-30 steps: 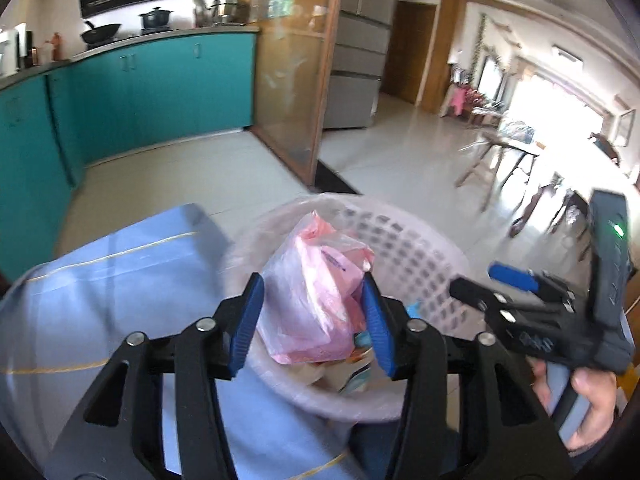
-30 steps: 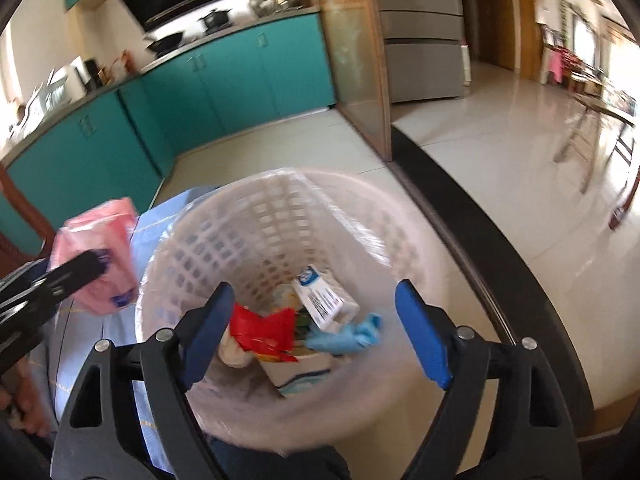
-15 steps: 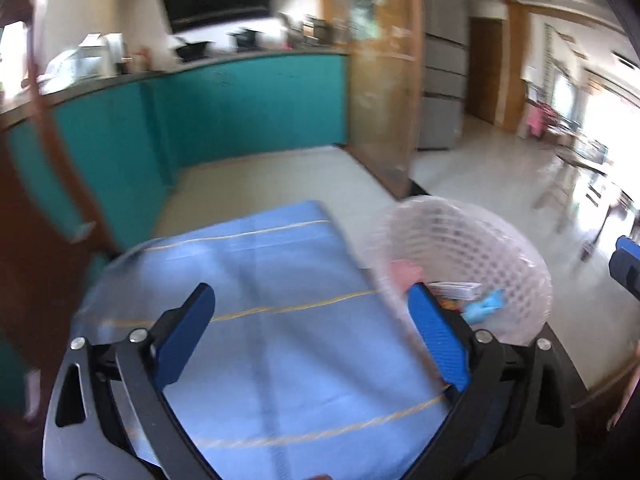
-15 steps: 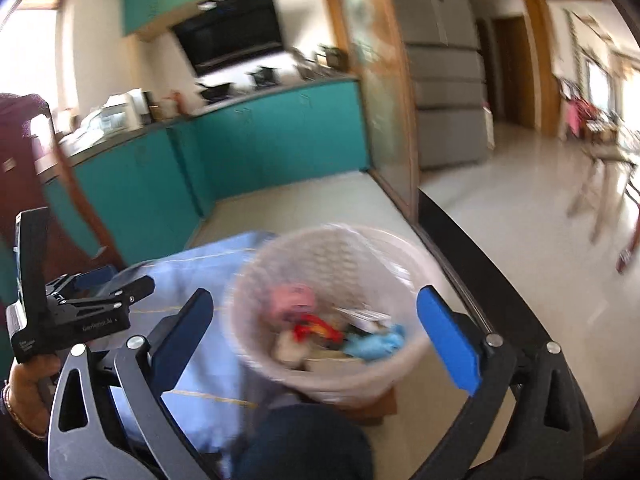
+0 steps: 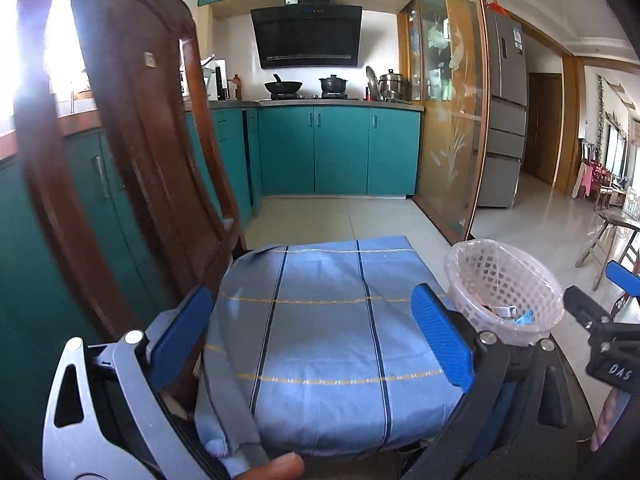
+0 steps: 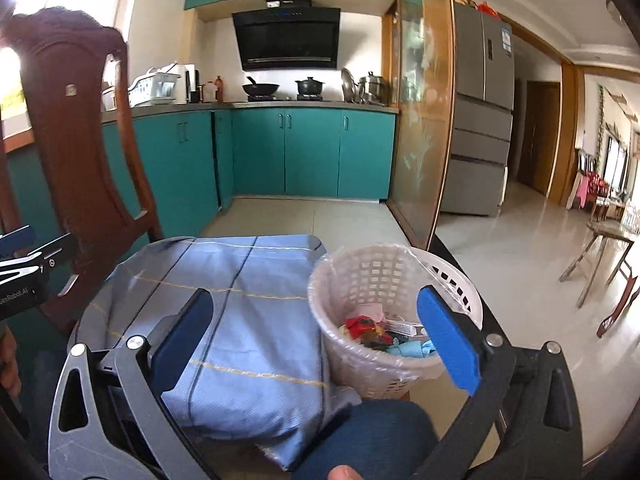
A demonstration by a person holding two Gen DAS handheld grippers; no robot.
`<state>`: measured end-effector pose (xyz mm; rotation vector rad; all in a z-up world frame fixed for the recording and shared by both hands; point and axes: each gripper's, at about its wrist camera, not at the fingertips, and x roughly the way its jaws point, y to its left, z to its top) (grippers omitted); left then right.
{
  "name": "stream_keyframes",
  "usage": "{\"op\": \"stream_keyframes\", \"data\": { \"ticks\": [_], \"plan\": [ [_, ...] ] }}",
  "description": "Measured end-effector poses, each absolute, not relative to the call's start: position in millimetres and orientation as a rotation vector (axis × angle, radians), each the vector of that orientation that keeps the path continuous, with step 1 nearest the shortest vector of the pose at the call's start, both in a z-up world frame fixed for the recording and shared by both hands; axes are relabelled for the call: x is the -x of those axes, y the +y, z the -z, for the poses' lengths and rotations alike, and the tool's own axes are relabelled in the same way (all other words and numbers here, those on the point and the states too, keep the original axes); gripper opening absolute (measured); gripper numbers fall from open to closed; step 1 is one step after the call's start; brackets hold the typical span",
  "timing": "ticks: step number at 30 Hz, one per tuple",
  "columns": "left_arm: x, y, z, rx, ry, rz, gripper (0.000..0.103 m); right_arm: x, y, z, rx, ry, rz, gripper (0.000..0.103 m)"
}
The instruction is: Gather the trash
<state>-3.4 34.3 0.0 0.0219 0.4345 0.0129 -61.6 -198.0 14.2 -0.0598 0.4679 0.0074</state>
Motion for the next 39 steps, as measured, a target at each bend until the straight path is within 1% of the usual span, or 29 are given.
{"op": "stream_keyframes", "data": {
  "ticks": [5, 11, 39],
  "plan": [
    [28, 35, 5, -0.034, 0.435, -0.023, 0.1, 82, -186, -17, 0.117, 0.449, 0.01, 0.1],
    [45, 35, -1, -0.032, 0.417, -0.013, 0.1, 93, -186, -25, 0.122, 0.434, 0.065, 0.1],
    [50, 23, -1, -0.041, 0.423, 0.022, 0.1, 102, -197, -21, 0.093, 0.421, 0.091, 0.1]
  ]
}}
